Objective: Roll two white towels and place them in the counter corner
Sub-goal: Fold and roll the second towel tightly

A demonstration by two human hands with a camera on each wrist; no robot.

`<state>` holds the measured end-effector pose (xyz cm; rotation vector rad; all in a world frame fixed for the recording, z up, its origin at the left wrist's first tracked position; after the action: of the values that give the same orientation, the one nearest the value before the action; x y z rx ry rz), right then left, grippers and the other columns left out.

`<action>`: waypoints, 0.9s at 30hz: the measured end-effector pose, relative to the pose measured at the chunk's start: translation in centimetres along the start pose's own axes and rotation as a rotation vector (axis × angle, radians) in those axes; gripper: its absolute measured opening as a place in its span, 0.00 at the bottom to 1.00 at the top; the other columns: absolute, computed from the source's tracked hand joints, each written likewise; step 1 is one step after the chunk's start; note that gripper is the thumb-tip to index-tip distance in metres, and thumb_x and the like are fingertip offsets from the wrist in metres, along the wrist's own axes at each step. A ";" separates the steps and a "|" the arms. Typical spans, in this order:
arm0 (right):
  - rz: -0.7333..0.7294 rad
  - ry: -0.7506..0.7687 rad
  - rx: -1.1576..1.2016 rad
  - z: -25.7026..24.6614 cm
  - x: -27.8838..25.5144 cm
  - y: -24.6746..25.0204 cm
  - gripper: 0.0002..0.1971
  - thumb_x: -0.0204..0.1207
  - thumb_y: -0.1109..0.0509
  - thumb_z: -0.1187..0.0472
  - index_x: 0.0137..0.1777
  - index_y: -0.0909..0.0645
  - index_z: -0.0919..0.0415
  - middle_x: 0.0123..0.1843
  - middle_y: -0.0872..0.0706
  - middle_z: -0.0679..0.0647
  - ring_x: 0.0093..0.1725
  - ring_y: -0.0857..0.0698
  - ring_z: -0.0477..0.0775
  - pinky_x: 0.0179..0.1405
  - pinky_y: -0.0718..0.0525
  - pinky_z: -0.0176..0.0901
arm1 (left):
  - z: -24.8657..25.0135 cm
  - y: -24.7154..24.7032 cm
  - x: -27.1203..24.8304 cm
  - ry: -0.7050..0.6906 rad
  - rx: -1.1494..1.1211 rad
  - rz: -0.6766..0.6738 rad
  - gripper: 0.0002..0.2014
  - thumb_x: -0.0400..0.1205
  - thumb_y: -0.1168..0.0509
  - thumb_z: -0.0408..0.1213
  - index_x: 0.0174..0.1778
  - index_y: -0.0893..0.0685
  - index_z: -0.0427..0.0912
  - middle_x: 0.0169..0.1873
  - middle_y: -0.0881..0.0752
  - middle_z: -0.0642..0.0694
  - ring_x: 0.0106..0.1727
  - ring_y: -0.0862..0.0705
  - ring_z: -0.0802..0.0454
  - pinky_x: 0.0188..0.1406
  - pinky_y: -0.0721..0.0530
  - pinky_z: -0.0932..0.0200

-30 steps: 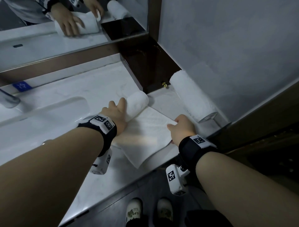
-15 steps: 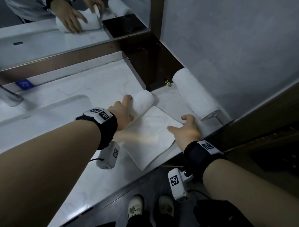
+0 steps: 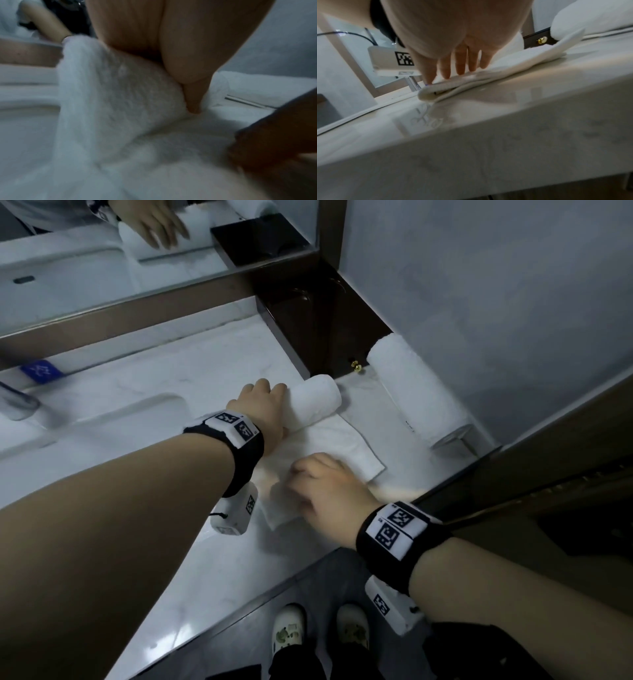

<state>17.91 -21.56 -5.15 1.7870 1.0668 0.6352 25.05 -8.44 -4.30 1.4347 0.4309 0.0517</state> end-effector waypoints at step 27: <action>-0.385 0.110 -0.129 -4.0 0.7 -3.2 0.12 0.83 0.41 0.65 0.63 0.22 0.57 0.65 0.22 0.53 0.63 0.24 0.59 0.57 0.24 0.47 | 0.7 -1.1 0.3 -0.084 0.177 -0.055 0.27 0.83 0.35 0.48 0.70 0.39 0.41 0.58 0.28 0.39 0.47 0.29 0.43 0.39 0.29 0.47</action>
<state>13.91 -18.53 -6.36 1.3977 1.3685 0.5543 25.34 -9.19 -5.44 1.5924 0.4136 -0.0930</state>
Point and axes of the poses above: each hand's wrist, its own x-axis towards the middle knuckle, its own y-axis out of the back of the hand, z = x × y, the point moved 9 cm from there along x, towards the middle knuckle
